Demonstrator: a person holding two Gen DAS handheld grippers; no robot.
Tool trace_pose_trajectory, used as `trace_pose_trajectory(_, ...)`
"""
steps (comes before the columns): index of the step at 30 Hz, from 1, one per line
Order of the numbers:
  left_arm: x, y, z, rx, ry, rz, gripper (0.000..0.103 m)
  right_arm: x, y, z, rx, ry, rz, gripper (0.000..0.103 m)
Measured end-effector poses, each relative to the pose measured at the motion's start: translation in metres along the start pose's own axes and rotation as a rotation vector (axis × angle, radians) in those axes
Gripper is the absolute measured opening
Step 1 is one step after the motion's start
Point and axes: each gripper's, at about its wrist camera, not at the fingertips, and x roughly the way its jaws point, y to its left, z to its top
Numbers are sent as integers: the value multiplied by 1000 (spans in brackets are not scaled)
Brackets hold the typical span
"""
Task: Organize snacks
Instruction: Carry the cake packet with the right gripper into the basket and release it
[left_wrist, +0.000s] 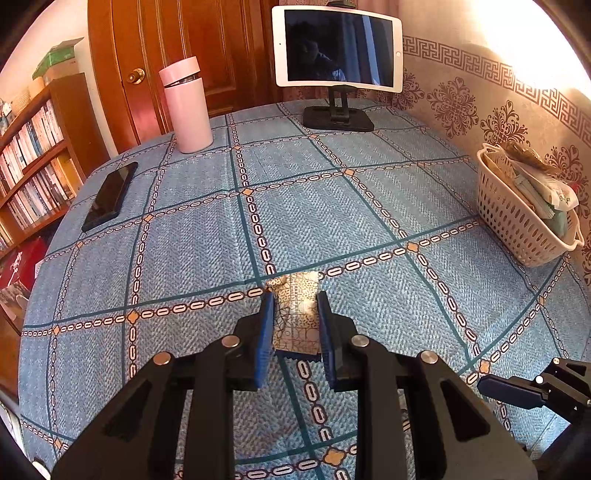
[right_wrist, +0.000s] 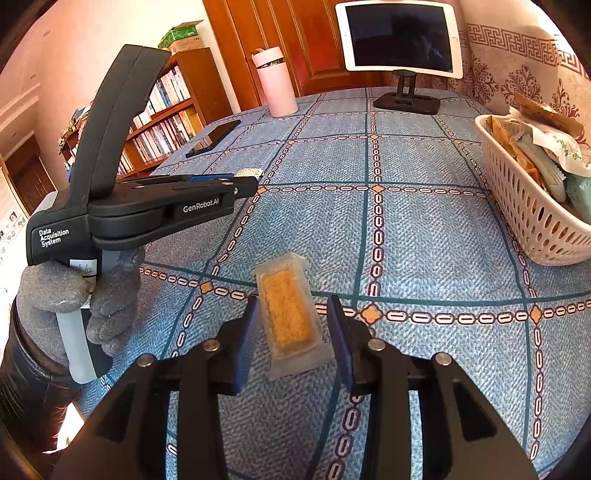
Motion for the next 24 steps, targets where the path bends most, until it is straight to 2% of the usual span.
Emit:
trace_pose_trajectory(10,-2,4,-3,-9,-2,-3,24,18,13,4,-70,34,-50,38)
trace_pose_trajectory(14,-2,7,-4,-16,0,-7,24,15,11,4,-60,22,-58,32)
trace_pose_trajectory(24,-10,3,-1,-12,-18,-15,24,-10,2,7,-17,-45,-31,31)
